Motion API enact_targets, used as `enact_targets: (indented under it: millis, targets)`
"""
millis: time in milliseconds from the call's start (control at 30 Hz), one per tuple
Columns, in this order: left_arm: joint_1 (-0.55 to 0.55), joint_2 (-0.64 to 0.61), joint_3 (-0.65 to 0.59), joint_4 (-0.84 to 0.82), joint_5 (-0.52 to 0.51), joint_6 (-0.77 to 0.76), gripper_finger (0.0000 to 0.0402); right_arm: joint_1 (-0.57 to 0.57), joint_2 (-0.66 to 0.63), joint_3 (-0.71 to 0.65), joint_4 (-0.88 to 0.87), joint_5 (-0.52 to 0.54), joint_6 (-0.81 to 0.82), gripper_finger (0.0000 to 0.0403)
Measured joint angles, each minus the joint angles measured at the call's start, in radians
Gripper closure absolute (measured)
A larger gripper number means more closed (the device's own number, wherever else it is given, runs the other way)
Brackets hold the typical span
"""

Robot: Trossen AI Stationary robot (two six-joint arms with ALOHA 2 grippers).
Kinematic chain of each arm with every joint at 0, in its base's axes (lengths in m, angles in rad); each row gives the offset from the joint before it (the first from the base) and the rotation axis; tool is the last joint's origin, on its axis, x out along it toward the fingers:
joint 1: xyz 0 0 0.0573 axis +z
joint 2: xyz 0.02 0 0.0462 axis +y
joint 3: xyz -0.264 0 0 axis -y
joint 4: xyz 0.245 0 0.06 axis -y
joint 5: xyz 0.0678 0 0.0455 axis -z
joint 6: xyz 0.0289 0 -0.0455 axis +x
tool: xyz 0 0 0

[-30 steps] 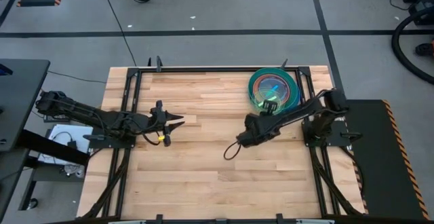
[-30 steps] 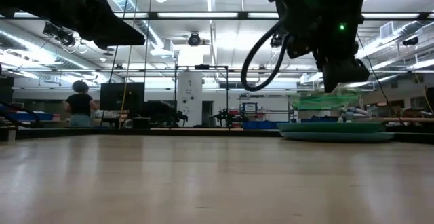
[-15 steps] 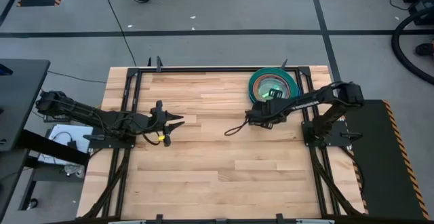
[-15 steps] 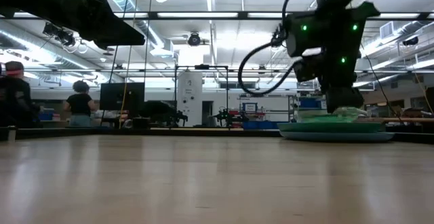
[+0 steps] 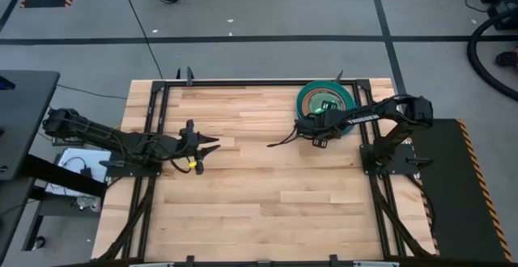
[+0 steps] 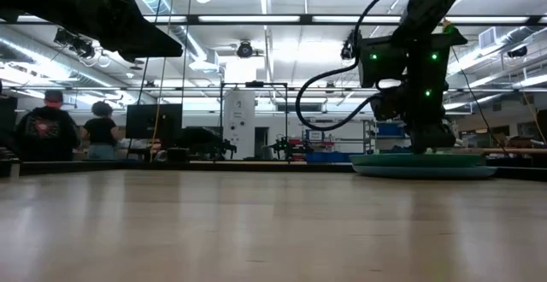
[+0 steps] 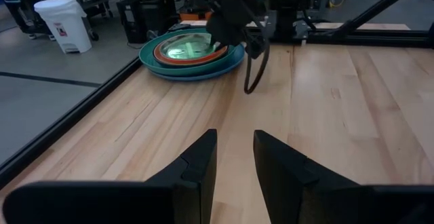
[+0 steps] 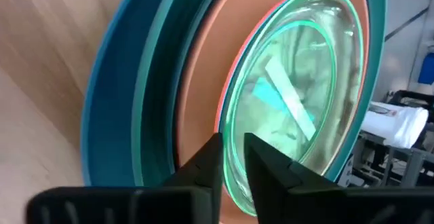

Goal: Stack plastic plates
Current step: Stack the light green plate on top of the blue plate, then return to Home Position

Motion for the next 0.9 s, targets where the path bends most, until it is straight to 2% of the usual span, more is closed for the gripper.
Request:
enact_targets:
  millis: [100, 267, 433, 533, 700, 900]
  targets:
    - [-0.014, -0.003, 0.0, -0.001, 0.0, -0.005, 0.0297, -0.007, -0.018, 0.001, -0.008, -0.033, 0.036, 0.0304]
    - [-0.031, -0.07, 0.001, -0.041, 0.0, 0.023, 0.0302, -0.056, -0.15, -0.062, 0.116, -0.064, -0.005, 0.0269]
    - [-0.03, -0.117, 0.0, -0.06, 0.0, 0.049, 0.031, -0.083, -0.276, -0.086, 0.116, -0.147, 0.047, 0.0252]
    - [-0.027, -0.148, -0.038, -0.011, 0.005, 0.052, 0.0312, -0.087, -0.355, -0.087, 0.133, -0.197, 0.089, 0.0248]
    - [-0.026, -0.243, -0.141, 0.084, 0.016, 0.042, 0.0313, -0.086, -0.527, -0.155, 0.367, -0.352, 0.065, 0.0248]
    - [-0.024, -0.426, -0.18, 0.015, 0.014, 0.03, 0.0315, -0.132, -0.739, -0.304, 0.561, -0.457, 0.086, 0.0248]
